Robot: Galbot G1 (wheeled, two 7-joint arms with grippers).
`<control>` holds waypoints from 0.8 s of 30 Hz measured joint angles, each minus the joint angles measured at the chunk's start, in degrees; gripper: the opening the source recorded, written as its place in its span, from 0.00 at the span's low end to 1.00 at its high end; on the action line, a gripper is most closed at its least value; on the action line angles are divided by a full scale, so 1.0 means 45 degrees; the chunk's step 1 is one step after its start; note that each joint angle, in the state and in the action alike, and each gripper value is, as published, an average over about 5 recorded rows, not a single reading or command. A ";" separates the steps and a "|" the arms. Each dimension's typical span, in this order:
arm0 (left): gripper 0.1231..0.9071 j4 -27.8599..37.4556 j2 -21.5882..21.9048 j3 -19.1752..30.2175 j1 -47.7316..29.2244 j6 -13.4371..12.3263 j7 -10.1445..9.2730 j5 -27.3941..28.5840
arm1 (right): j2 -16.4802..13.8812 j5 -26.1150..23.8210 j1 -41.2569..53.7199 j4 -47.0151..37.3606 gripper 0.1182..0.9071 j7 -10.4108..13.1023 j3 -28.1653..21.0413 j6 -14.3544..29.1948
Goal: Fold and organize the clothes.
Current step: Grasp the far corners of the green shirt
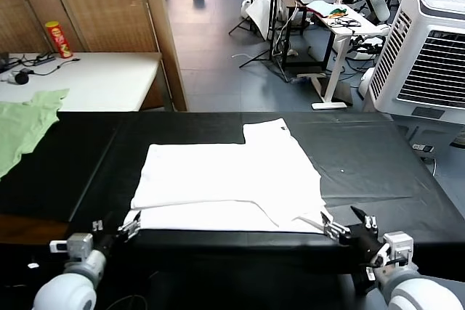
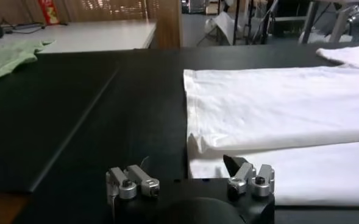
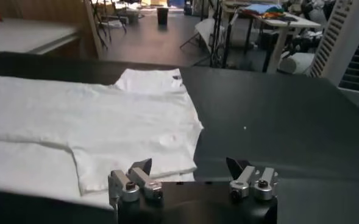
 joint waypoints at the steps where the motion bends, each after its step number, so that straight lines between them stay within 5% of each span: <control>1: 0.86 0.0113 0.0006 0.0044 -0.0129 -0.0001 -0.0012 -0.0050 | -0.0025 0.0004 0.0123 -0.0068 0.86 -0.0003 -0.0024 0.0028; 12: 0.86 0.1196 0.0144 0.0556 -0.1966 0.0195 -0.0447 -0.1067 | -0.0482 0.0122 0.2227 -0.1856 0.86 -0.0089 -0.0802 0.0417; 24: 0.86 0.1655 0.0645 0.0879 -0.3524 0.0246 -0.0429 -0.1616 | -0.0964 0.0757 0.5919 -0.5204 0.86 -0.0176 -0.2504 0.0686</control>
